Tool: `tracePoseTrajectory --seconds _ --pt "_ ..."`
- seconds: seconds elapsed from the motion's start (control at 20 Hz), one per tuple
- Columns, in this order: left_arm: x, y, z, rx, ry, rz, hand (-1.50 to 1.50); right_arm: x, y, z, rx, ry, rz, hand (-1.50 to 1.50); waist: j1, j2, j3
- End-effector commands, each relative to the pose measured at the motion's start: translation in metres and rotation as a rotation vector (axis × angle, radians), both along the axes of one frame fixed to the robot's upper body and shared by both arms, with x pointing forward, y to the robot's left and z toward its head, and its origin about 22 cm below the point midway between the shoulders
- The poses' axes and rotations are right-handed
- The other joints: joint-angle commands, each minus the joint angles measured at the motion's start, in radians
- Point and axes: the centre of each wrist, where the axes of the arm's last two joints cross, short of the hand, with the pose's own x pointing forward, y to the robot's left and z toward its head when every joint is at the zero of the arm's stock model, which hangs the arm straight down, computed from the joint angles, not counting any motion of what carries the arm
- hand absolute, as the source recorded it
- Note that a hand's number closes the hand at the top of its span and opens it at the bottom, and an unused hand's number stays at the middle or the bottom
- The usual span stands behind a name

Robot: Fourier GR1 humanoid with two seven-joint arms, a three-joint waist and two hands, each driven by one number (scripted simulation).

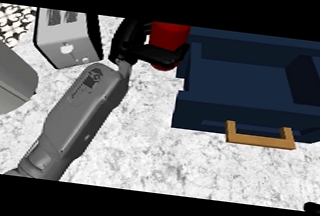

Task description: Pick up the can, place it into the drawer and close the drawer

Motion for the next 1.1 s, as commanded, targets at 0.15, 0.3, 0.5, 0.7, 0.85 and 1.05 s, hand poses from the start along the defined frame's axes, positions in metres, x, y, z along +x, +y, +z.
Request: tracePoseTrajectory --seconds 0.15,0.3,0.5,0.7,0.85,1.05 --pt "0.003 -0.047 0.086 0.044 -0.012 -0.027 1.50 -0.002 0.001 0.008 -0.003 0.004 0.017 -1.50 -0.008 0.001 0.000" --pt "0.010 -0.058 0.106 0.071 -0.041 -0.023 1.50 0.010 -0.003 0.011 -0.001 -0.012 -0.002 -1.50 -0.010 0.005 0.000" --pt "0.017 -0.079 0.113 0.085 -0.008 0.005 1.50 -0.007 0.012 0.010 0.012 -0.019 0.015 -1.50 -0.036 0.008 0.000" --pt "0.013 -0.099 0.136 0.119 0.001 -0.020 1.50 0.000 0.008 0.011 0.006 -0.027 0.006 -1.50 -0.034 0.007 0.000" --pt "0.021 -0.099 0.124 0.144 0.010 -0.010 1.50 0.008 0.005 0.018 -0.021 -0.018 0.002 -1.50 -0.036 0.010 0.000" --pt "0.020 -0.114 0.139 0.156 0.006 0.000 1.50 0.014 0.004 0.009 0.005 -0.013 0.028 -1.50 -0.061 0.015 0.002"
